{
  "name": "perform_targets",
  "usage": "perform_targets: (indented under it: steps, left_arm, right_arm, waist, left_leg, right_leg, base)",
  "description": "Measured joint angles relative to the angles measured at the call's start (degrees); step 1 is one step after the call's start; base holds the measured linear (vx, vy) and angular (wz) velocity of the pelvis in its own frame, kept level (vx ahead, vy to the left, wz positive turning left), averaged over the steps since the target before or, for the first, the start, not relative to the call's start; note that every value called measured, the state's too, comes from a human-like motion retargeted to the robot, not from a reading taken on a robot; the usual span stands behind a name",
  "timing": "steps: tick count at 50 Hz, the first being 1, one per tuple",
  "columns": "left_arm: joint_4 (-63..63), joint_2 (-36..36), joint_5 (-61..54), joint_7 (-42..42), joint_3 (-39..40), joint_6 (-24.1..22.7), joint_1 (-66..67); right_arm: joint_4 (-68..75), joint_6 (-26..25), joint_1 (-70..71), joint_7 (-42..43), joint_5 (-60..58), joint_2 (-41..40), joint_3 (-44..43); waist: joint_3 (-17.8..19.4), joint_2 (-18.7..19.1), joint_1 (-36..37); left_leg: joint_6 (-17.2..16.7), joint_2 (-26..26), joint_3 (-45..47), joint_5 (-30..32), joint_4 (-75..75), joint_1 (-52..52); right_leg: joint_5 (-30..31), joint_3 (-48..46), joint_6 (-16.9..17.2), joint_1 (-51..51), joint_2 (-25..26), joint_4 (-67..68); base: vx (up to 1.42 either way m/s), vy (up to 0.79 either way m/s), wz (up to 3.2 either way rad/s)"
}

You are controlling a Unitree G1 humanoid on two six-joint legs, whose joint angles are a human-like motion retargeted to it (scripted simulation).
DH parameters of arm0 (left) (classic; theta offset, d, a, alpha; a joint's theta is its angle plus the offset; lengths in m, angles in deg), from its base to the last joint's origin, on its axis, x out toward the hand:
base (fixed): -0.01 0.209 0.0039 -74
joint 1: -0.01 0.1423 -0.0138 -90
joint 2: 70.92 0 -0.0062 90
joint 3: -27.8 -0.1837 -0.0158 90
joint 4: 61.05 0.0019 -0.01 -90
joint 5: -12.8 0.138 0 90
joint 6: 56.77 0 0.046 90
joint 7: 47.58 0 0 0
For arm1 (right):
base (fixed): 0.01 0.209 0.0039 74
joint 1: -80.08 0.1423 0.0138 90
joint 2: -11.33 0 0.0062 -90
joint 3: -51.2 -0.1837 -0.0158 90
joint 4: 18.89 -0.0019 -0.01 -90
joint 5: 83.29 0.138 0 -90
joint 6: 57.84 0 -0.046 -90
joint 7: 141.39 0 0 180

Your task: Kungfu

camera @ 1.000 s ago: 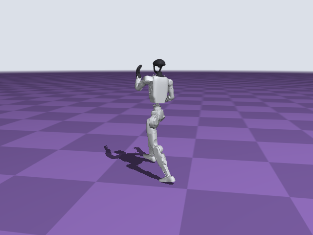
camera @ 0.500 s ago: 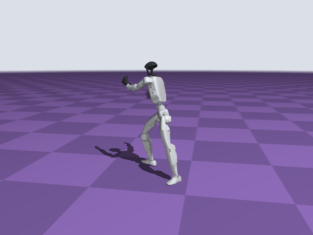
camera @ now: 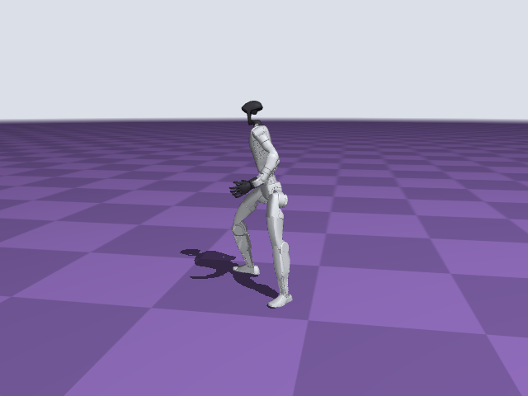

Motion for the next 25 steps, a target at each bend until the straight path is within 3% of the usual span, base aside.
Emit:
perform_targets:
  steps: [2,5,10,15,17,20,25]
  left_arm:
    - [-2.0,1.1,1.4,1.4,0.0,0.3,-0.6]
    - [-5.0,3.2,2.5,0.0,-1.7,3.6,-4.0]
    - [-11.5,5.9,6.2,3.0,-5.7,4.6,-13.6]
    - [-21.3,9.4,10.6,7.0,-6.2,6.3,-25.8]
    - [-25.8,12.0,10.5,8.2,-6.1,8.5,-30.9]
    - [-31.9,16.4,9.8,10.6,-5.6,10.9,-38.2]
    - [-39.3,24.0,13.6,14.5,1.1,15.1,-42.4]
  right_arm:
    - [0.1,-1.9,-1.4,-1.0,6.6,2.4,1.3]
    - [0.0,-6.2,-2.4,-5.0,6.7,7.6,0.6]
    - [0.1,-9.3,-2.0,-9.4,-8.9,16.9,-9.1]
    - [4.6,-6.2,-3.6,-0.8,-17.5,24.4,-22.7]
    - [9.0,-3.8,-6.1,3.3,-19.9,25.6,-27.4]
    - [17.7,-1.6,-11.0,7.3,-23.0,27.6,-32.6]
    - [41.3,-3.6,-11.5,6.9,-25.9,29.2,-31.9]
  waist:
    - [-0.5,-0.8,1.0]
    - [-1.6,-2.2,2.7]
    - [-1.6,-1.3,4.6]
    - [0.0,1.2,6.9]
    - [0.9,2.0,10.5]
    - [0.5,2.7,14.9]
    - [-3.1,2.7,25.2]
  left_leg:
    - [0.0,-0.2,0.2,0.0,-0.1,0.2]
    - [0.0,0.2,0.2,-0.2,0.2,-0.4]
    - [0.0,2.7,0.6,0.2,2.1,-3.6]
    - [0.0,7.2,-0.6,3.4,7.0,-10.4]
    - [0.3,13.1,0.0,5.9,11.9,-12.9]
    - [3.2,18.2,8.3,6.4,17.7,-16.7]
    - [6.0,11.6,-7.0,-1.0,30.3,-28.0]
  right_leg:
    - [0.0,-0.7,0.3,1.6,-0.2,-1.2]
    - [0.2,-2.5,0.8,4.7,0.2,-3.7]
    - [1.2,-6.2,0.8,11.2,3.8,-9.2]
    - [4.6,-12.0,0.9,21.0,9.2,-18.1]
    - [6.9,-14.3,0.4,26.9,14.5,-23.9]
    - [12.1,-19.3,1.3,34.0,17.4,-31.0]
    - [20.7,-23.6,2.2,41.0,18.1,-38.7]
  base:
    - [0.13,0.13,0.35]
    - [0.11,0.11,0.43]
    - [0.14,0.26,0.66]
    - [0.14,0.25,1.13]
    - [0.26,0.06,0.89]
    - [0.24,0.45,1.38]
    - [0.37,0.61,1.0]
